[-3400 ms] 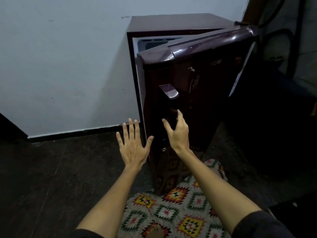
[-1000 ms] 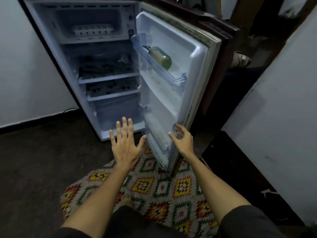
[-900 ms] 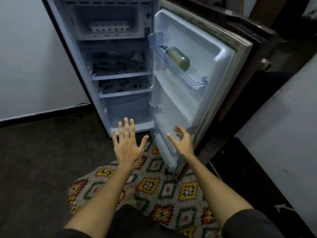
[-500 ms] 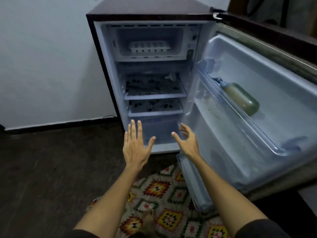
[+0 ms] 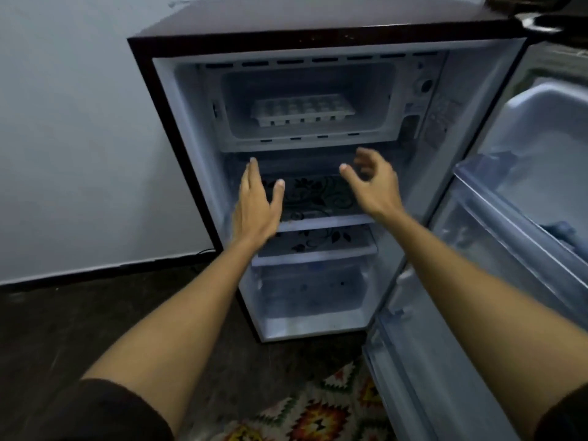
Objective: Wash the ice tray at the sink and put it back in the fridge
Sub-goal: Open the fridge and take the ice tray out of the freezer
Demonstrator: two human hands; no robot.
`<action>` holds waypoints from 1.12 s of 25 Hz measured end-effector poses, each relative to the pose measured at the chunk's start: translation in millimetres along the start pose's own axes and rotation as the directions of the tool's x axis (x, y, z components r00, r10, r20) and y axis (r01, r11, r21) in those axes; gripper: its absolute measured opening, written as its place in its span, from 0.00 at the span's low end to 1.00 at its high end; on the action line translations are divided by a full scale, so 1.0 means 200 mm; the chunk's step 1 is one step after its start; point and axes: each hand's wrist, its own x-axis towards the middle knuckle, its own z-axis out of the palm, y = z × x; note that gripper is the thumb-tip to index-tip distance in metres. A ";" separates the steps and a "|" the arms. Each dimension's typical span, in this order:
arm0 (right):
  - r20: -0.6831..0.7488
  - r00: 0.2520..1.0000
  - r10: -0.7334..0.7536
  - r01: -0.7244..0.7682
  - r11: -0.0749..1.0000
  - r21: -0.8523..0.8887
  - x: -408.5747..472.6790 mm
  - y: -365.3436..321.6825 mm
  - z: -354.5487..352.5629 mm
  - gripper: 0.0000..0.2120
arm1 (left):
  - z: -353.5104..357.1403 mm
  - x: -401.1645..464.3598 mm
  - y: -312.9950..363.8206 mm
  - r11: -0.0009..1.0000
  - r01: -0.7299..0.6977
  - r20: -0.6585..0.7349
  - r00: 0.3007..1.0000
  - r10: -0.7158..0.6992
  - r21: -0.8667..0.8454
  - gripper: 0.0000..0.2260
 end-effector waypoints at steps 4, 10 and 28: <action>-0.056 0.998 -0.010 0.005 0.997 -0.078 0.48 0.03 0.06 0.20 | 0.06 0.50 -0.04 0.998 -0.025 -0.061 0.998 0.021 -0.058 0.25; -0.052 0.999 -0.008 -0.006 0.967 -0.256 0.99 0.11 0.13 0.21 | 0.15 0.95 -0.10 0.997 0.060 -0.169 0.983 -0.069 -0.057 0.18; -0.010 0.981 0.194 -0.193 0.966 -0.172 1.25 0.13 0.16 0.12 | 0.12 1.19 -0.08 0.903 0.413 -0.029 0.908 -0.419 -0.114 0.19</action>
